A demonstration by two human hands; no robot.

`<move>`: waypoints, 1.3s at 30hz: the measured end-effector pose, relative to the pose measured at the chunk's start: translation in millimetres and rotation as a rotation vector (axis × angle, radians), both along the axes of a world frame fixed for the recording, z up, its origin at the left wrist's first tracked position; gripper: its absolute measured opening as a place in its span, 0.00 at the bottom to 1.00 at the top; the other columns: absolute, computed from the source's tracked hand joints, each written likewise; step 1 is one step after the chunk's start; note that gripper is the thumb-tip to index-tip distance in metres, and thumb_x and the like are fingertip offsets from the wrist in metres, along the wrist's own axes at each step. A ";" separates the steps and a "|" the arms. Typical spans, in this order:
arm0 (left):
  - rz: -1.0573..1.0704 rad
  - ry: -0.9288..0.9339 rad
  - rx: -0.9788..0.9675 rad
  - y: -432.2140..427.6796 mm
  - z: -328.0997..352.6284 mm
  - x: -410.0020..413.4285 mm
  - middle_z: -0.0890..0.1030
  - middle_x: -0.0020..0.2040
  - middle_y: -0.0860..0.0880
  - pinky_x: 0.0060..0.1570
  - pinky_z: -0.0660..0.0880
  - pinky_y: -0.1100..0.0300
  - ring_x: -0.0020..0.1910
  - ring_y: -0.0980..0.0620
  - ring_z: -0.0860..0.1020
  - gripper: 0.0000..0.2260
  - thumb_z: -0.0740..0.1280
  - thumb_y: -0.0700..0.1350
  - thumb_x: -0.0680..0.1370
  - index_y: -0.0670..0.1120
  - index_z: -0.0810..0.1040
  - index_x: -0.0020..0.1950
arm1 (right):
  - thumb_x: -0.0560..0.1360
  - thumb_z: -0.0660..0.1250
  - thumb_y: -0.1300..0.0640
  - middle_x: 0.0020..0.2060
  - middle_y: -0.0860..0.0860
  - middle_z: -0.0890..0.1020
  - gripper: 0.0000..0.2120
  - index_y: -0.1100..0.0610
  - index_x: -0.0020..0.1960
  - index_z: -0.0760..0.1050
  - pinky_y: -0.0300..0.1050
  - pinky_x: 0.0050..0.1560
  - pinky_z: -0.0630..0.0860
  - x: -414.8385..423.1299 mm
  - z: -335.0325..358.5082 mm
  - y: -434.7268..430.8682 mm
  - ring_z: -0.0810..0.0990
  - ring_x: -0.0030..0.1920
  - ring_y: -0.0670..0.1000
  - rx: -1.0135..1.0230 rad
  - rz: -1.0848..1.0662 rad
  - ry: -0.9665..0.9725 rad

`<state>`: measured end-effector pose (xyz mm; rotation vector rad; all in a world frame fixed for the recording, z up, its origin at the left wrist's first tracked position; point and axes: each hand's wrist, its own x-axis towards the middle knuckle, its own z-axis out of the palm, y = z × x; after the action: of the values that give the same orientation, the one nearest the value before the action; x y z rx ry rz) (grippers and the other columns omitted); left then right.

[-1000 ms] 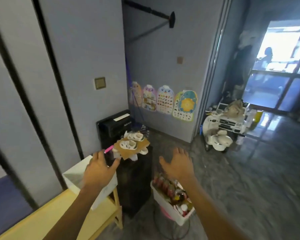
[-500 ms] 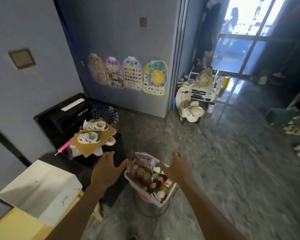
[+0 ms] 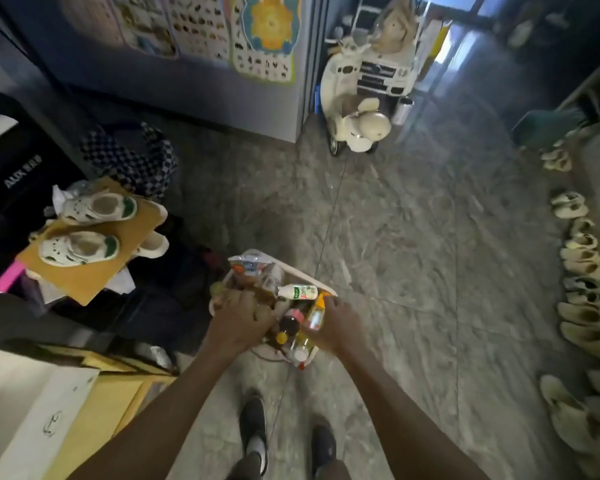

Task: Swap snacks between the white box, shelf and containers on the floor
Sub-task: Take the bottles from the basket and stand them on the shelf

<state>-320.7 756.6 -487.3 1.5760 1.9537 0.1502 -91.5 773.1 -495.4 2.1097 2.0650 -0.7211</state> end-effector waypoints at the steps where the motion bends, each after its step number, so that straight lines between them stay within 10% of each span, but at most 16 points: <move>1: 0.011 -0.005 -0.023 1.6 -11.2 6.1 0.79 0.62 0.49 0.56 0.77 0.48 0.63 0.46 0.78 0.36 0.58 0.78 0.70 0.51 0.76 0.63 | 0.69 0.63 0.23 0.66 0.52 0.79 0.43 0.52 0.71 0.72 0.55 0.59 0.79 1.6 -15.5 1.4 0.78 0.65 0.58 -0.024 0.029 -0.009; 8: 0.087 0.025 -0.216 1.1 -124.3 46.3 0.75 0.72 0.48 0.61 0.77 0.45 0.68 0.42 0.78 0.45 0.66 0.75 0.73 0.53 0.61 0.82 | 0.67 0.73 0.28 0.77 0.53 0.72 0.47 0.50 0.79 0.65 0.56 0.70 0.74 6.3 -138.6 -3.8 0.72 0.74 0.58 -0.165 0.239 0.037; 13: 0.128 0.058 -0.259 -2.1 -191.4 64.6 0.82 0.60 0.51 0.48 0.73 0.54 0.59 0.47 0.82 0.31 0.70 0.71 0.75 0.52 0.76 0.68 | 0.71 0.80 0.41 0.83 0.54 0.60 0.49 0.48 0.84 0.57 0.64 0.79 0.65 8.8 -215.5 -23.7 0.57 0.83 0.61 -0.200 0.417 0.016; 23: 0.182 -0.009 -0.090 -3.3 -203.8 65.6 0.83 0.38 0.56 0.34 0.67 0.60 0.36 0.56 0.77 0.13 0.75 0.60 0.77 0.51 0.84 0.45 | 0.77 0.75 0.49 0.78 0.50 0.74 0.31 0.47 0.77 0.72 0.63 0.74 0.71 27.6 -239.5 -18.4 0.69 0.79 0.60 0.007 0.615 0.023; 39: 0.127 -0.134 0.179 40.9 -87.5 52.6 0.83 0.40 0.58 0.43 0.80 0.59 0.41 0.58 0.81 0.13 0.75 0.61 0.74 0.53 0.85 0.48 | 0.76 0.77 0.44 0.52 0.45 0.88 0.19 0.52 0.63 0.84 0.41 0.48 0.84 46.8 -106.6 11.7 0.85 0.46 0.42 0.253 -0.004 0.627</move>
<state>-268.1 797.6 -574.8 1.5091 1.9792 0.4830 -44.7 784.8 -602.1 2.2124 2.5698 -1.3248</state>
